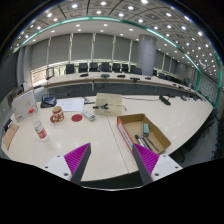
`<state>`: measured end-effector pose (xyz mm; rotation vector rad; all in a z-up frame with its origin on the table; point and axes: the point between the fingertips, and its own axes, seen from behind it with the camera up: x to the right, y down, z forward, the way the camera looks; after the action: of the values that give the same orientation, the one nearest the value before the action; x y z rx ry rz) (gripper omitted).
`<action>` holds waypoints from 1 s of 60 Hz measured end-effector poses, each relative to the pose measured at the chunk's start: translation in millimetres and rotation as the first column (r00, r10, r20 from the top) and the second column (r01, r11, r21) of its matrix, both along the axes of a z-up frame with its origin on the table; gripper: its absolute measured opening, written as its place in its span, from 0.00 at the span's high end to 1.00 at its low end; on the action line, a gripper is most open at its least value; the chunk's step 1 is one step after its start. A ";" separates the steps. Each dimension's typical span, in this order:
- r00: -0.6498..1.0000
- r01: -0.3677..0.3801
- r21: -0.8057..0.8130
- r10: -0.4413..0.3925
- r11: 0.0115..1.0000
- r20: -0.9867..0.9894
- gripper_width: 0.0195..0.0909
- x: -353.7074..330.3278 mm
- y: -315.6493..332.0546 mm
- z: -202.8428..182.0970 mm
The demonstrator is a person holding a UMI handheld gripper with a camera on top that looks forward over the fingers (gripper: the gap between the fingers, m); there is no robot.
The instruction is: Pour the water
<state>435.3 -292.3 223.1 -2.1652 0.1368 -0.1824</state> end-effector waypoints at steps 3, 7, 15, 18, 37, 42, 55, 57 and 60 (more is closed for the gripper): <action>1.000 -0.006 0.002 0.006 1.000 -0.004 0.07 -2.2 1.2 -2.4; 1.000 -0.018 0.002 0.018 1.000 -0.010 0.07 -8.3 3.1 -6.7; 0.997 -0.065 -0.002 0.065 0.998 -0.031 0.07 -37.9 9.2 -15.4; 0.995 -0.092 -0.008 0.092 0.996 -0.041 0.07 -55.2 11.7 -20.2; 0.946 -0.314 -0.012 0.312 0.949 -0.083 0.07 -224.7 43.0 -58.0; 0.932 -0.355 0.015 0.355 0.935 -0.072 0.07 -270.8 61.5 -68.3; 0.921 -0.380 0.116 0.387 0.918 -0.049 0.06 -371.8 138.9 -108.2; 0.925 -0.371 0.126 0.379 0.920 -0.040 0.07 -381.6 152.8 -116.9; 0.934 -0.347 0.146 0.355 0.927 -0.034 0.07 -394.6 173.4 -127.1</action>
<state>40.7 -118.9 96.0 -2.0188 -0.2007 0.0957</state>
